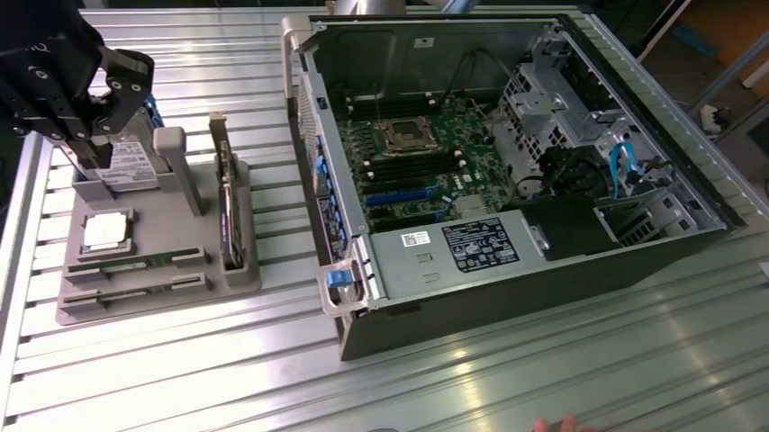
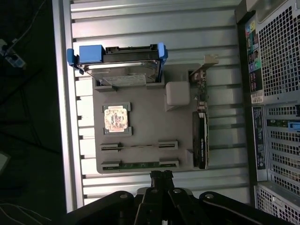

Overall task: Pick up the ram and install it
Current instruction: 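Reach for the ram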

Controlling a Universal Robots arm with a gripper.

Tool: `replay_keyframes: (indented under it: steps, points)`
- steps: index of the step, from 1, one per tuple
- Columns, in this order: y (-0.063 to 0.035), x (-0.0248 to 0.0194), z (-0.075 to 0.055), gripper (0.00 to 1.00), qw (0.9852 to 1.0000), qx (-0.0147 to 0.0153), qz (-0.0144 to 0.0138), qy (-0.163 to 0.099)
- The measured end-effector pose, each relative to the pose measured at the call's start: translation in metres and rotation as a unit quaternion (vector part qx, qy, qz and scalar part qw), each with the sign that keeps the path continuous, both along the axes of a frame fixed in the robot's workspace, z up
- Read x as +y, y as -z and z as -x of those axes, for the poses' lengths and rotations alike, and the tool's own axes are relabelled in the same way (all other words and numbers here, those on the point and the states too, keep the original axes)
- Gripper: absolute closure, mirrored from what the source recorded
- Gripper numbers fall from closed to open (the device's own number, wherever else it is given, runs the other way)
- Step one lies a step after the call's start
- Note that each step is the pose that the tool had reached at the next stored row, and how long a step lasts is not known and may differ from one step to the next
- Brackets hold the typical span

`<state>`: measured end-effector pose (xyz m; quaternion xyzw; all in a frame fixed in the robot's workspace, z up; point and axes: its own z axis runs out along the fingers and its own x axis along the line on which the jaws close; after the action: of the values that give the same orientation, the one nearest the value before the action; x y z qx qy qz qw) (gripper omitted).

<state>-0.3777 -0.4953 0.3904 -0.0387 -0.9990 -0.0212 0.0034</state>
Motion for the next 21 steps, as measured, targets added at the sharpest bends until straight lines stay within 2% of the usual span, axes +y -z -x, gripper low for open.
replay_keyframes:
  steps: [4, 15, 21]
  points:
    - [0.0003, 0.0000, 0.0000, 0.89, 1.0000, 0.0022, 0.0002, 0.000]
    - [0.0004, 0.0010, 0.0000, 0.89, 1.0000, 0.0022, 0.0001, 0.000]
    - [0.0003, 0.0059, 0.0000, 0.89, 1.0000, 0.0022, 0.0001, 0.000]
